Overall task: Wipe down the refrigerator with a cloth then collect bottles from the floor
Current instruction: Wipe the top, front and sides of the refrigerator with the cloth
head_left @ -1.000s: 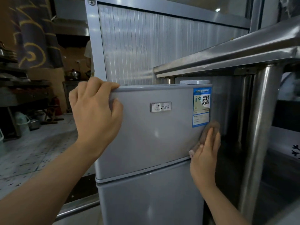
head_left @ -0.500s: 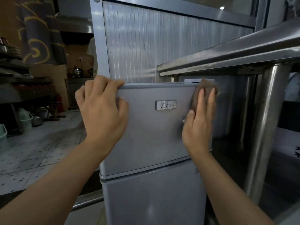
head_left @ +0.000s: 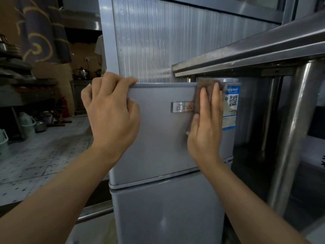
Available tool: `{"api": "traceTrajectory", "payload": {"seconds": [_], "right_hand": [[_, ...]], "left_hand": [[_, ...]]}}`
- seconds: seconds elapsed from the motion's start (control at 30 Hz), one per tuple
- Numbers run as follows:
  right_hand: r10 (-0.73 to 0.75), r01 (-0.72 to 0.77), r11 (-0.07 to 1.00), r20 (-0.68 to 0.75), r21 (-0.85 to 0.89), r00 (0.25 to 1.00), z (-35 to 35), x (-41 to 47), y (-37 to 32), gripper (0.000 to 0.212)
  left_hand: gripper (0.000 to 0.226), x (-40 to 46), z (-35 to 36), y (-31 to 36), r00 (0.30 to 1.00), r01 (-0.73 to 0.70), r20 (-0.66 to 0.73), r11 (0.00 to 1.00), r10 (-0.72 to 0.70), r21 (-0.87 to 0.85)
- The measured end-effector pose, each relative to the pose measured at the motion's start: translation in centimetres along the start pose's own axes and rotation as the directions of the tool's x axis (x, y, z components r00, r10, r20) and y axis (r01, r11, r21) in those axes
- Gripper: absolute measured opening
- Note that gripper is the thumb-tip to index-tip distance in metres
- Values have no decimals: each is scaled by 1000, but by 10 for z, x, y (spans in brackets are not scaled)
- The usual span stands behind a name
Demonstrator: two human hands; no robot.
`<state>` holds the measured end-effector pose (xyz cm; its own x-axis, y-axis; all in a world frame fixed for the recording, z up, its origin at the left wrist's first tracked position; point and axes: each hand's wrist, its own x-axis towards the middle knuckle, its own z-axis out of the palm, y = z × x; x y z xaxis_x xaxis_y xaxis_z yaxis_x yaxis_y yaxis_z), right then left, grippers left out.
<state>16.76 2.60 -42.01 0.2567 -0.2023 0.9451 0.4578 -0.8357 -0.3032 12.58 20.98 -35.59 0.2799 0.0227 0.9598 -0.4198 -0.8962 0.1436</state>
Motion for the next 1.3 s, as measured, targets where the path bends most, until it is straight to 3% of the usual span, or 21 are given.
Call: {"api": "traceTrajectory", "payload": {"seconds": [0.1, 0.27, 0.37, 0.5, 0.63, 0.8, 0.87, 0.93, 1.03, 1.2, 1.3], "right_hand": [[86, -86, 995, -3, -45, 996, 10, -29, -17, 55], [-46, 57, 994, 113, -96, 993, 6, -66, -9, 55], [107, -100, 992, 93, -71, 990, -6, -44, 7, 54], [225, -226, 973, -26, -45, 974, 9, -46, -28, 58], [165, -165, 986, -48, 3, 985, 25, -68, -67, 54], [-176, 167, 981, 87, 102, 981, 32, -88, -95, 61], [-226, 221, 974, 135, 51, 965, 24, -80, -73, 62], [-155, 155, 988, 116, 9, 981, 10, -69, -45, 50], [17, -19, 1000, 89, 21, 996, 0, -60, -25, 57], [258, -253, 966, -96, 58, 961, 15, -59, -40, 57], [170, -168, 984, -37, 61, 985, 25, -77, -65, 55]], "left_hand": [[43, -1, 0, 1, 1000, 11, -4, 1000, -11, -12], [45, 0, -7, -6, 996, -58, 65, 998, 60, -22], [48, -2, -18, -24, 983, -141, 107, 988, 147, -62], [55, -12, -30, -46, 990, -67, 112, 990, 81, -122], [71, -31, -27, -50, 979, -59, 182, 982, 92, -180], [74, -32, -26, -48, 981, -42, 176, 979, 78, -199], [75, -33, -28, -51, 979, -48, 187, 980, 85, -195], [75, -39, -30, -56, 975, -40, 207, 983, 78, -180], [75, -53, -32, -66, 974, 15, 227, 991, 15, -132], [75, -80, -38, -75, 923, 66, 384, 984, 2, -164], [71, -90, -44, -78, 900, 69, 435, 978, 25, -199]]}}
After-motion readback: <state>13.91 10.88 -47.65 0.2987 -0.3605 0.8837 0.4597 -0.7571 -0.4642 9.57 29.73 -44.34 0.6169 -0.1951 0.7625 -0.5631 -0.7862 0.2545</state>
